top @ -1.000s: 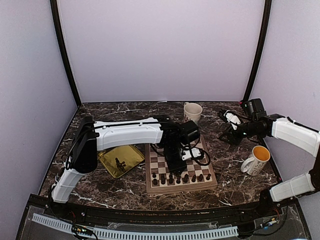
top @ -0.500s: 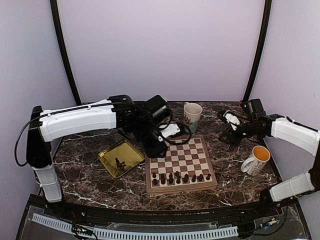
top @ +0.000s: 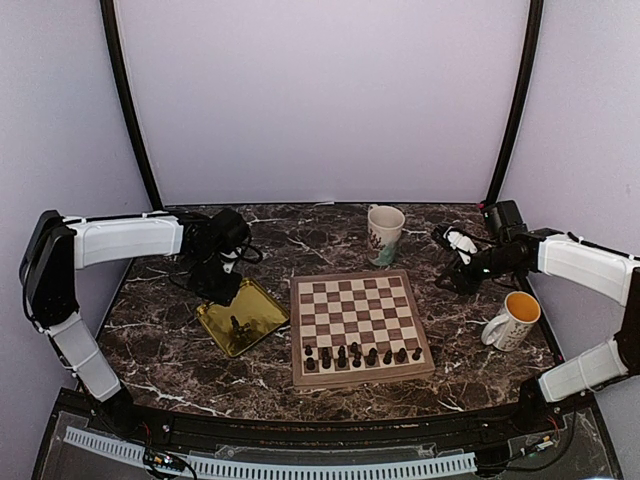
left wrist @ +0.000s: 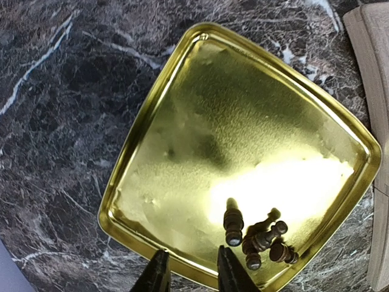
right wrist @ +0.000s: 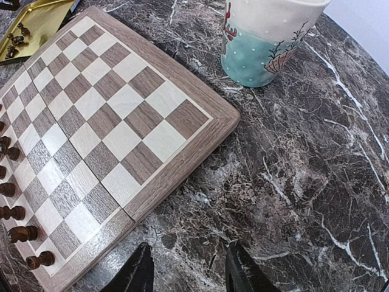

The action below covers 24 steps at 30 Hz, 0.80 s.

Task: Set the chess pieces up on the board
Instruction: Pick up the pawn from the storage box.

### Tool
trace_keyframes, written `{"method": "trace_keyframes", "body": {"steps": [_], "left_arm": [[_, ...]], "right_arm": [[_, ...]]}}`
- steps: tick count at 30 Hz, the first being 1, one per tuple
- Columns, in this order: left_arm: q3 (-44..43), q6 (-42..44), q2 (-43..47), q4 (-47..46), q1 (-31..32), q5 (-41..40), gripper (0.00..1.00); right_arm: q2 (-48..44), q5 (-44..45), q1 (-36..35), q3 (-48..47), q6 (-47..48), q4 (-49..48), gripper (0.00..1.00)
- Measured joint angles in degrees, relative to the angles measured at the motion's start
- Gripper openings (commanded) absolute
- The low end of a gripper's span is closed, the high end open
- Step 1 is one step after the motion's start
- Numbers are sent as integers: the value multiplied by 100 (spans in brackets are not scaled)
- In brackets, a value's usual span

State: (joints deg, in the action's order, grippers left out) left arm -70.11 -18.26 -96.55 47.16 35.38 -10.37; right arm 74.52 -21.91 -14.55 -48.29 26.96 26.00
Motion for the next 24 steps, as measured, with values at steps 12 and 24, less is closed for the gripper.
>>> {"method": "trace_keyframes", "body": {"steps": [12, 24], "left_arm": [[166, -317, -170, -527, -142, 540, 29], [323, -317, -577, -542, -142, 909, 25]], "right_arm": [[0, -17, 0, 0, 22, 22, 41], [4, -17, 0, 0, 48, 57, 41]]}}
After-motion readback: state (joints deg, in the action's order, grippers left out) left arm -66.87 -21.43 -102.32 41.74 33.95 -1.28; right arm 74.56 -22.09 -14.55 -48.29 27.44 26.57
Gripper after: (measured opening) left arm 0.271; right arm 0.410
